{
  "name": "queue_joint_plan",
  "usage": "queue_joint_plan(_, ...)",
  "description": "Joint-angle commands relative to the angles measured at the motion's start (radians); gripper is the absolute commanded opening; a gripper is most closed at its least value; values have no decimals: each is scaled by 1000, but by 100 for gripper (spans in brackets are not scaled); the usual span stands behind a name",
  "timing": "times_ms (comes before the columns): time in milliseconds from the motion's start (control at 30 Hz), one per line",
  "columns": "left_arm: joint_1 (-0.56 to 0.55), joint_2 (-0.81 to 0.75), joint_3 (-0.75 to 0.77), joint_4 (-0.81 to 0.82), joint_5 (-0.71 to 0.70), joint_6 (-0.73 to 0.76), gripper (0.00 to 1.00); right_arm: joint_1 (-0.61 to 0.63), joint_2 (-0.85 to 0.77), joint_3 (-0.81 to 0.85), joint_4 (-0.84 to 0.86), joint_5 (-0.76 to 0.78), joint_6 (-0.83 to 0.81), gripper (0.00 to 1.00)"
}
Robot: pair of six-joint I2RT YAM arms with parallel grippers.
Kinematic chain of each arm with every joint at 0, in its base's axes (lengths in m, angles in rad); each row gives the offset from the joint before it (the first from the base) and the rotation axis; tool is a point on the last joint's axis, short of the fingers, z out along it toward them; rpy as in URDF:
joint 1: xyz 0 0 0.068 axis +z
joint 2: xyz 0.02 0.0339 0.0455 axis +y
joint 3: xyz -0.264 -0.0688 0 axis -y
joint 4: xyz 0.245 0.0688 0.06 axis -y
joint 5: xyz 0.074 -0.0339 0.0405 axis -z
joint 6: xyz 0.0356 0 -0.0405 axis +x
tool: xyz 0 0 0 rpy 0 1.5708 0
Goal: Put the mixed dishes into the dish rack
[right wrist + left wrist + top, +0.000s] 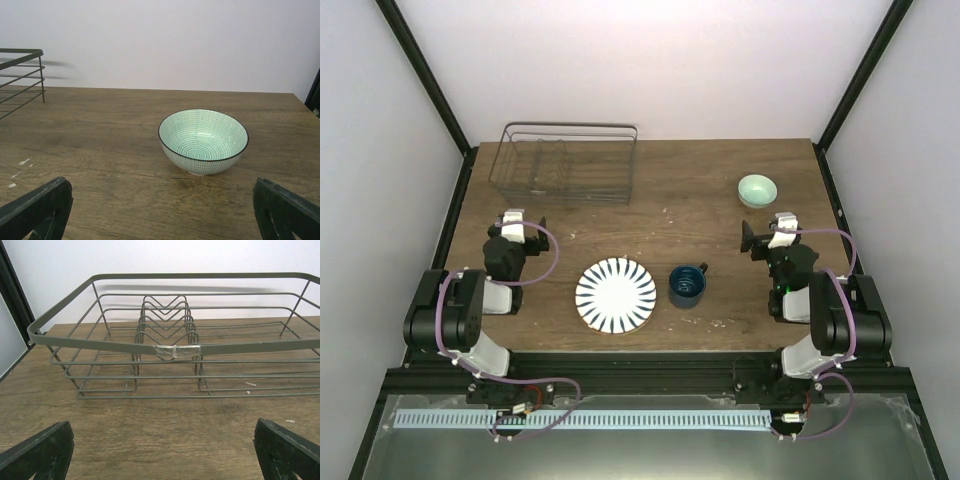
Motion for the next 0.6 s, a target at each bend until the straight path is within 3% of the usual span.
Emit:
queue_joint_plan(0, 4, -9, 10, 6, 12, -4, 100, 6, 2, 14, 18, 12, -3, 100)
queue_joint_plan(567, 3, -8, 8, 10, 12, -5, 100, 6, 1, 14, 18, 13, -2, 100)
